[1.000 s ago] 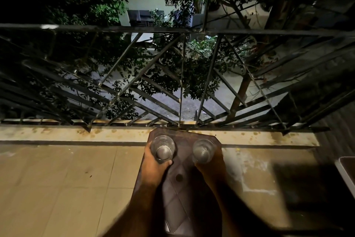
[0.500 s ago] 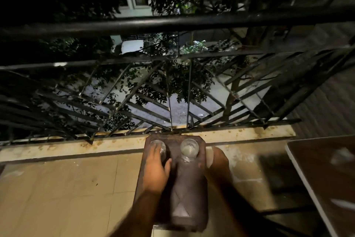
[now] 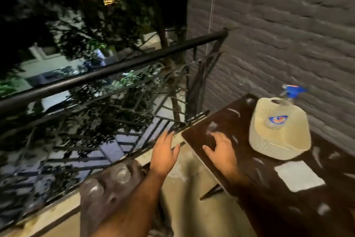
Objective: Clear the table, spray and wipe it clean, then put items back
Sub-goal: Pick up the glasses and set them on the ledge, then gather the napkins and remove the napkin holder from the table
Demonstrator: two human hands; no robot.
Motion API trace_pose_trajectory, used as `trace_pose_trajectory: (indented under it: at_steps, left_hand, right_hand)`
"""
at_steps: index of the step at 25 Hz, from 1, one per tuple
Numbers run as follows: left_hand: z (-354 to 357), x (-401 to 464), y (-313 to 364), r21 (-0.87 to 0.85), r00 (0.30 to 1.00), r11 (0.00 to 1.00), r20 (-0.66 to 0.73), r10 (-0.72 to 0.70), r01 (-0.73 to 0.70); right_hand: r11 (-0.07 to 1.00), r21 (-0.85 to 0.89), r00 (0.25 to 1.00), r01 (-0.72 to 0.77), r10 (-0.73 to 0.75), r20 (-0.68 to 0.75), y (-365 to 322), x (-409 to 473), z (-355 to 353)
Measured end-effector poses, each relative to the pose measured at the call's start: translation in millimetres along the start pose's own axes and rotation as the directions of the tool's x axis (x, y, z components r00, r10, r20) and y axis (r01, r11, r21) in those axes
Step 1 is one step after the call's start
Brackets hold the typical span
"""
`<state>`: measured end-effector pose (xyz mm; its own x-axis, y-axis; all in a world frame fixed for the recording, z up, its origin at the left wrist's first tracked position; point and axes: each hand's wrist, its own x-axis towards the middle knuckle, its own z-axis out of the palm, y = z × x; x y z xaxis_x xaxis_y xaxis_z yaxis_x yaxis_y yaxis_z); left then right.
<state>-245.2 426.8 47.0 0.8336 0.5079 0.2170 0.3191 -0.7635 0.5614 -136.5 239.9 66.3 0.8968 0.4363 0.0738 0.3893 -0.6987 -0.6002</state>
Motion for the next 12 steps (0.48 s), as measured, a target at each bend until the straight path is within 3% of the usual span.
trace_pose_trajectory:
  at_steps: [4, 8, 12]
  left_hand:
    - [48, 15, 117, -0.026, 0.978, 0.981, 0.080, 0.195, -0.194]
    - [109, 6, 221, -0.091, 0.911, 0.931, 0.191, 0.366, -0.355]
    - [158, -14, 286, -0.152, 0.827, 0.877, 0.290, 0.481, -0.456]
  right_hand:
    - [0.991, 0.020, 0.982, -0.135, 0.136, -0.130, 84, -21, -94]
    - [0.952, 0.092, 0.910, -0.293, 0.307, -0.279, 174, -61, -167]
    - [0.887, 0.126, 0.838, -0.444, 0.461, -0.293, 243, -107, -200]
